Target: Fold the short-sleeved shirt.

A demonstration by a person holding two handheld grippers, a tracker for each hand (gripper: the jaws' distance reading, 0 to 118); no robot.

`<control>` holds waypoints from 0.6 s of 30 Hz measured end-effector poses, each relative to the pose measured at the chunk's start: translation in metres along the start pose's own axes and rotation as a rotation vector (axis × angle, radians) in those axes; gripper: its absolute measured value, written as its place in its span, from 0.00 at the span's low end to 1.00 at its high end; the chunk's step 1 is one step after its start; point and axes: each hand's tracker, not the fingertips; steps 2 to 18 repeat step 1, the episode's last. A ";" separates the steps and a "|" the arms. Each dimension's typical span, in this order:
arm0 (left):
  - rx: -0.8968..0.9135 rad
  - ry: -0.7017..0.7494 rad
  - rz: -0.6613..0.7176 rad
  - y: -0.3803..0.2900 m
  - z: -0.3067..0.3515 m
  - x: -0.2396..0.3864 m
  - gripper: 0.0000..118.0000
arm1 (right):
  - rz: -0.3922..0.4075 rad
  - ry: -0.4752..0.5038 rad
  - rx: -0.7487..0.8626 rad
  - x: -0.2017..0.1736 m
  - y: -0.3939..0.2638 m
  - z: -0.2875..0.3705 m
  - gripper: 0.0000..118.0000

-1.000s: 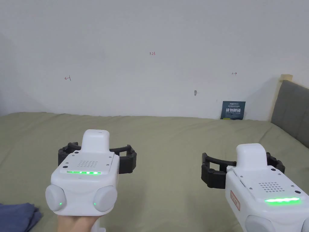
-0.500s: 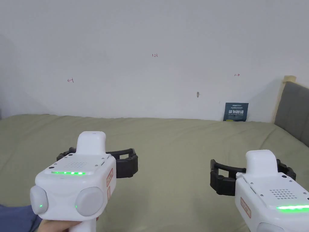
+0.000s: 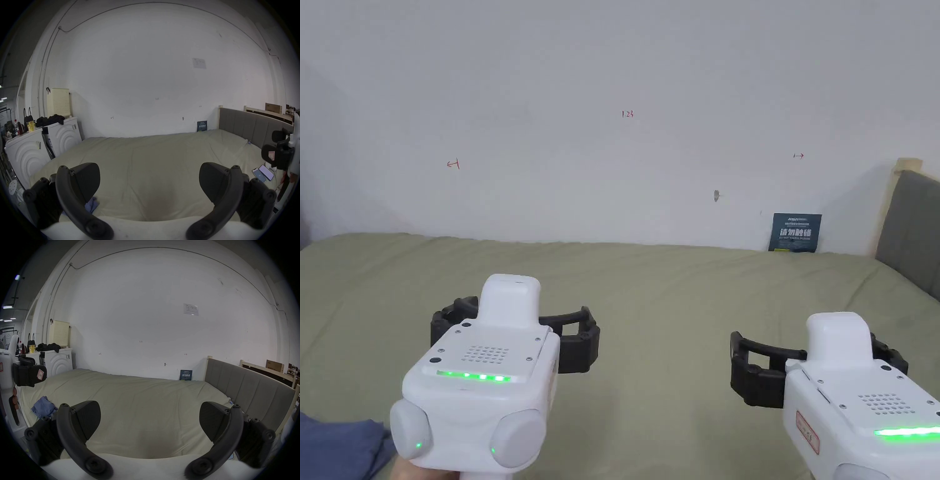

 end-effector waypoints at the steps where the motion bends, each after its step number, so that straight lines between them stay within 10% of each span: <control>1: -0.038 -0.059 -0.016 0.003 0.000 -0.001 1.00 | 0.000 0.001 -0.001 0.000 0.000 -0.001 1.00; 18: -0.038 -0.059 -0.016 0.003 0.000 -0.001 1.00 | 0.000 0.001 -0.001 0.000 0.000 -0.001 1.00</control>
